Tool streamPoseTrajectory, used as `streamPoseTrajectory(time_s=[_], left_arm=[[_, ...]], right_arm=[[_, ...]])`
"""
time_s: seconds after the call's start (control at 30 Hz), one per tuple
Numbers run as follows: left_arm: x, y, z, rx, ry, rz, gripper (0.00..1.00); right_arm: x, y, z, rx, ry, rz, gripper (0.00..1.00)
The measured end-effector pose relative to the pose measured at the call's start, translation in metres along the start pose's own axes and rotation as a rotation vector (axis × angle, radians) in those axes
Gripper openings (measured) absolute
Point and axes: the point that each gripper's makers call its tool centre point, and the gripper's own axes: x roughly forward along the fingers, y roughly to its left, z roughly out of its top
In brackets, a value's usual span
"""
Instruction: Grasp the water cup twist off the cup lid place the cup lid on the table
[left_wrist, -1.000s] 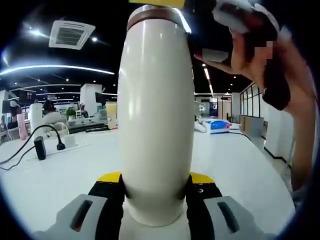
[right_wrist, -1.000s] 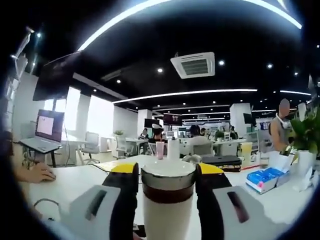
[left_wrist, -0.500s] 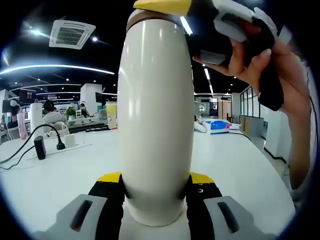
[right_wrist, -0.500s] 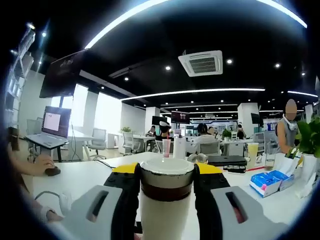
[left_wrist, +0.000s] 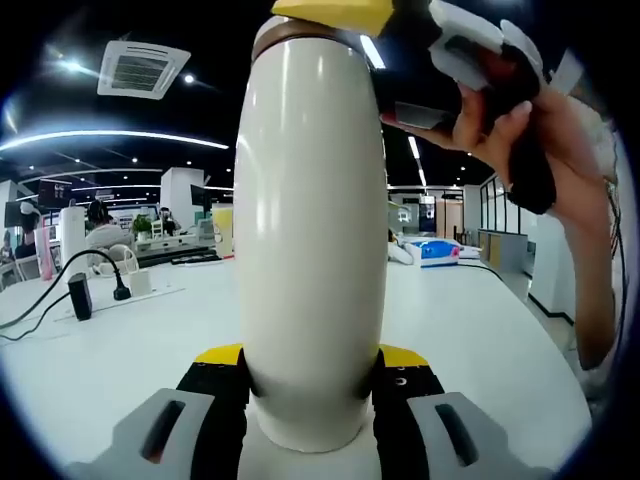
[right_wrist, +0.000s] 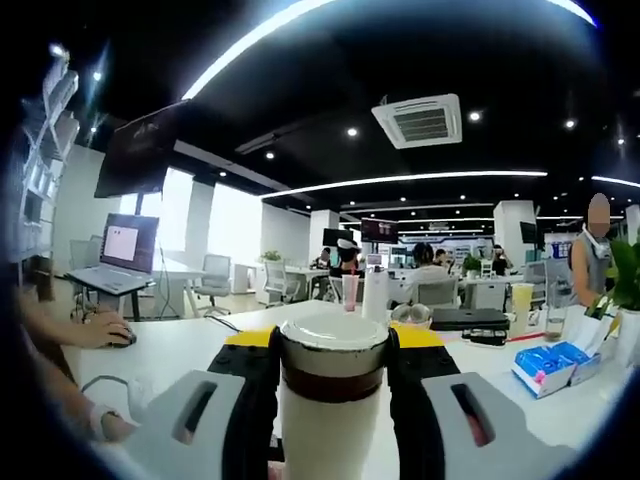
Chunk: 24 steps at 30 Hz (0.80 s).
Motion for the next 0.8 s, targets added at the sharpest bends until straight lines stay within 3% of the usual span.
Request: streamPoseTrajectory(time_s=[0.53,0.8], left_arm=[[-0.0002,-0.0003,0.0004,0.001,0.0,0.0,0.5],[-0.0004,-0.0008,0.0006,0.003,0.0,0.0,0.5]], right_arm=[[0.0009,0.0018,0.0005,0.01,-0.013,0.125,0.45],[0.0005,0.004,0.0005,0.017,-0.011,0.221,0.44]])
